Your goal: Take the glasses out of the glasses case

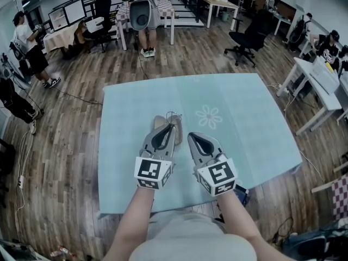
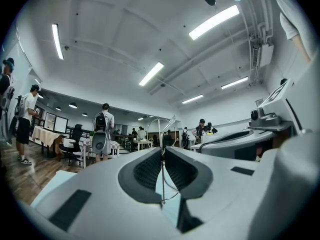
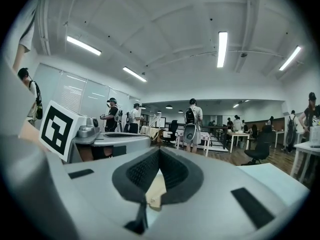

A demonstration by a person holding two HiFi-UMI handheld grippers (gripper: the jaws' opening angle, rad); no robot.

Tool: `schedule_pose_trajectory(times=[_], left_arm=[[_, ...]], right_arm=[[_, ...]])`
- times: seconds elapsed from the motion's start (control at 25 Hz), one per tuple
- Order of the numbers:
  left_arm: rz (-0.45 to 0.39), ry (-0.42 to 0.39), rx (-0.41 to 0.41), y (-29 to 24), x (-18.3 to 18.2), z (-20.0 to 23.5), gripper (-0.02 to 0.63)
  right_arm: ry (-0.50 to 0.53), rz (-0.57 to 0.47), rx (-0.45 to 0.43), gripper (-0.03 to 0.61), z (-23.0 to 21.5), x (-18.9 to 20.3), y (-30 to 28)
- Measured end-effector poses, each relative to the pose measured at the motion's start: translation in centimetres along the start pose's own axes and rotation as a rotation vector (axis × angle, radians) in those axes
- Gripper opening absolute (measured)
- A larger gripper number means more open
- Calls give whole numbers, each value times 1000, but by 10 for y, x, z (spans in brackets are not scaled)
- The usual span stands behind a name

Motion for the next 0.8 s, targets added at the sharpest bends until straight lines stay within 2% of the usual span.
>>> schedule_pose_trajectory(times=[0.8], left_arm=[[-13,-6,-13,-6,-4,-1,31]], right_arm=[[15,-14,22,5,-6,0,1]])
Point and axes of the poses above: the fingertips, and each gripper's own axes: y backward along the fingers, z to its left, x out of its underside, the point moved 10 cm from there along y, backward along the fingers, and after that the axes turned 9 degrees about -x, right-handed, at the moved point
